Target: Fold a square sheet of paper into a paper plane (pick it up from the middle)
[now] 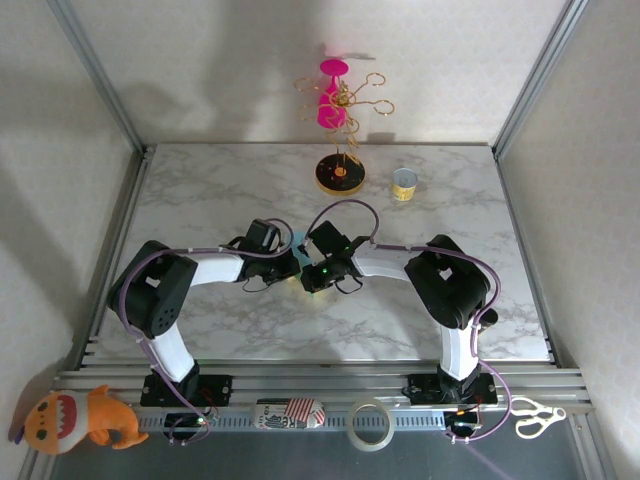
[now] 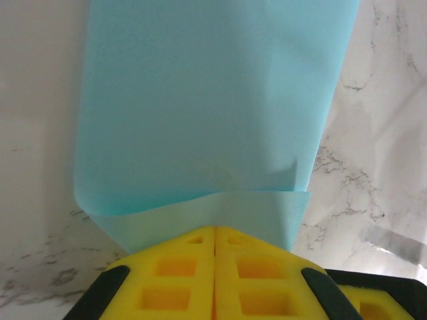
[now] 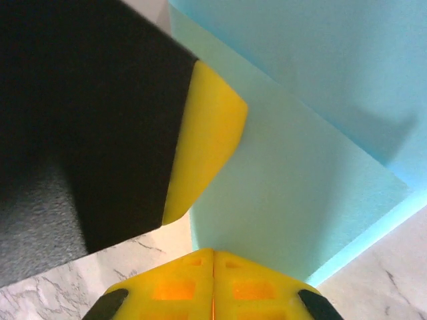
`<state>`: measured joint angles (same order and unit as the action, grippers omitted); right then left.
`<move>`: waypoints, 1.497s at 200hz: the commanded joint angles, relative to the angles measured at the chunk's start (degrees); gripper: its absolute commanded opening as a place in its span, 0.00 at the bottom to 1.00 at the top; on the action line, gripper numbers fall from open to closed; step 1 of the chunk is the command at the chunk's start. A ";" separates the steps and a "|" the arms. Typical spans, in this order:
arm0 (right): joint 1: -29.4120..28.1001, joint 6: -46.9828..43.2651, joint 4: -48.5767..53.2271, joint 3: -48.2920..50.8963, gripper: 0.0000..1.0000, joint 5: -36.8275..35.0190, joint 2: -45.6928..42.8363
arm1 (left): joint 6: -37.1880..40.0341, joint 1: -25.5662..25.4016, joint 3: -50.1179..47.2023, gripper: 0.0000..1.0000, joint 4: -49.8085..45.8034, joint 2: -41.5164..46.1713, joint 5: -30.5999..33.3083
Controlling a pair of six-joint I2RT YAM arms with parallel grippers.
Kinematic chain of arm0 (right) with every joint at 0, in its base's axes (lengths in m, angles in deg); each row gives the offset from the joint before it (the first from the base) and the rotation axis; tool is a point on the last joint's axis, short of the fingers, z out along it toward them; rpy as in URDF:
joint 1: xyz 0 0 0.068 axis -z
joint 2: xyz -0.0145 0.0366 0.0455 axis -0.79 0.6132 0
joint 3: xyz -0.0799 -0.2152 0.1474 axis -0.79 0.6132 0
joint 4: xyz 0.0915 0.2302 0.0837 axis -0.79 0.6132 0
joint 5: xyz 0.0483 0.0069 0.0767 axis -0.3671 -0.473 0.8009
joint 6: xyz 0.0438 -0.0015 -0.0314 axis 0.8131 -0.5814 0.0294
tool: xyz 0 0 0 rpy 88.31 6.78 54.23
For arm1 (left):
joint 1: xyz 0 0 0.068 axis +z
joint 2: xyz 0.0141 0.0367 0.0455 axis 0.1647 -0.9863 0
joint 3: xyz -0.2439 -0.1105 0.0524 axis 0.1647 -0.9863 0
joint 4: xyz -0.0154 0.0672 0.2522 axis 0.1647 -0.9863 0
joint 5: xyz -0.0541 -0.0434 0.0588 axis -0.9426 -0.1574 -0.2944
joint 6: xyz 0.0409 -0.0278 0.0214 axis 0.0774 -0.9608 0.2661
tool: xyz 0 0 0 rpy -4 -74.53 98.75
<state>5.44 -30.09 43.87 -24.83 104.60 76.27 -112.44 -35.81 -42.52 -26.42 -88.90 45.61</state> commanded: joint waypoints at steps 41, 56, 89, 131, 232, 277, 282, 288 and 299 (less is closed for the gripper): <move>0.51 -8.46 9.07 4.35 0.09 -6.87 2.82 | 5.20 6.18 5.58 0.08 -8.73 -4.46 6.32; 0.68 -8.64 9.04 4.20 0.09 -7.20 2.81 | 6.26 7.70 6.81 0.09 -10.12 -5.15 6.81; 1.15 -8.89 8.36 4.03 0.09 -6.84 2.56 | 7.69 10.98 8.26 0.08 -11.79 -4.56 7.92; 1.58 -9.53 7.49 4.00 0.09 -5.43 2.00 | 7.09 12.45 8.60 0.09 -10.72 -1.70 7.95; 2.44 -7.53 6.45 2.18 0.10 -1.45 2.88 | -12.83 1.23 -3.80 0.08 7.92 6.81 0.87; 2.77 -7.25 5.98 2.98 0.10 -1.23 2.68 | -9.93 0.40 -0.93 0.07 4.39 1.85 3.43; 2.73 -7.20 5.86 3.04 0.10 -1.15 2.57 | -9.56 0.42 -0.70 0.07 3.71 1.49 4.03; 2.81 -7.20 5.68 3.05 0.10 -1.02 2.40 | -9.14 0.40 -0.43 0.07 2.82 1.16 4.87; 2.88 -7.09 5.35 2.97 0.10 -0.42 1.91 | -8.51 0.40 -0.24 0.06 1.74 0.50 5.88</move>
<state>7.36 -37.91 42.58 -24.11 105.71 76.11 -122.73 -35.28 -44.90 -21.89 -87.06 48.27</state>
